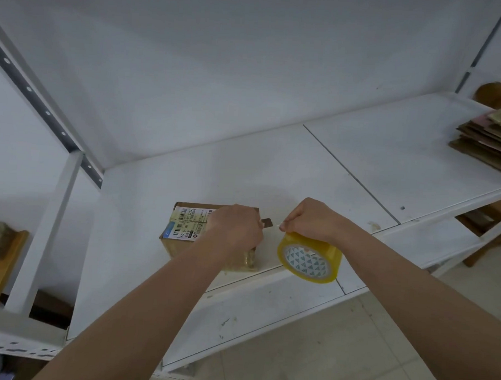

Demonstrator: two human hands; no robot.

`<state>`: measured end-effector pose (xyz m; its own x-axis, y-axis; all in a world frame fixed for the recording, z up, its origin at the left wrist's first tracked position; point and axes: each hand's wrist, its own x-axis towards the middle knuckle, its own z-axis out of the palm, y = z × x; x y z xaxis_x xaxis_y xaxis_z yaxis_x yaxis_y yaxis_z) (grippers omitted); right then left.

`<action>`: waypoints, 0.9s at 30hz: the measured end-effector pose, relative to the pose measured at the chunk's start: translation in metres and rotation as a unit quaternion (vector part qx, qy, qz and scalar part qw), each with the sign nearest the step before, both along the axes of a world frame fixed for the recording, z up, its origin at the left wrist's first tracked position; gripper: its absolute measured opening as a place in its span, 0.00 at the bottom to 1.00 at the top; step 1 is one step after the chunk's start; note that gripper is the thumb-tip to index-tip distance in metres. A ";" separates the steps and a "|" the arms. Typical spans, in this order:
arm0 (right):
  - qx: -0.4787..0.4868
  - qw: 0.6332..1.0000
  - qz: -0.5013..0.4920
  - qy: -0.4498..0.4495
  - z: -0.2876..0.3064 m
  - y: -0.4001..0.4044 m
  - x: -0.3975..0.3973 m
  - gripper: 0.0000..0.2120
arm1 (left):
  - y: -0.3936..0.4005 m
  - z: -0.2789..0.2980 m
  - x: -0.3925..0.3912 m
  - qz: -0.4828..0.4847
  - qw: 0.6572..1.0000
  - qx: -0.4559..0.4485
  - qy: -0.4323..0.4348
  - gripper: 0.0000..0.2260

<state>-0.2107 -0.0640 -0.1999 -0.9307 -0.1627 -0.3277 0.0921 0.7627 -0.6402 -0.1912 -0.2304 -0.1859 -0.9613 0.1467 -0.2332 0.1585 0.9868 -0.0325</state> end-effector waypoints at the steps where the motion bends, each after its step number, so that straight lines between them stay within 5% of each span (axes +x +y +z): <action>1: -0.004 1.000 0.000 0.003 0.000 -0.002 0.001 0.09 | 0.003 0.000 0.002 0.005 1.000 -0.016 0.008 0.14; 5: -0.006 1.000 -0.019 0.009 0.002 0.001 0.003 0.11 | 0.003 0.002 0.007 -0.039 0.999 0.008 0.035 0.11; 10: -0.019 0.999 -0.035 0.000 0.002 0.007 0.004 0.10 | -0.030 0.014 -0.004 0.068 0.937 0.342 0.001 0.12; 13: -0.029 0.999 -0.040 -0.006 0.002 0.003 0.006 0.10 | -0.017 -0.001 -0.008 0.107 0.952 0.281 0.065 0.10; 17: -0.022 0.999 -0.037 -0.017 0.002 0.005 0.008 0.10 | 0.007 -0.022 0.002 0.153 0.957 0.222 0.108 0.20; 27: 0.011 0.996 -0.086 -0.032 0.006 0.045 0.008 0.14 | -0.004 -0.071 0.013 0.085 0.979 0.106 0.153 0.20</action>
<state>-0.2026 -0.0189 -0.1934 -0.9216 0.0048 -0.3881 0.2618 0.7458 -0.6125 -0.1780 -0.2348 -0.2571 -0.9962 -0.0068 0.0874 0.0069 0.9878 0.1554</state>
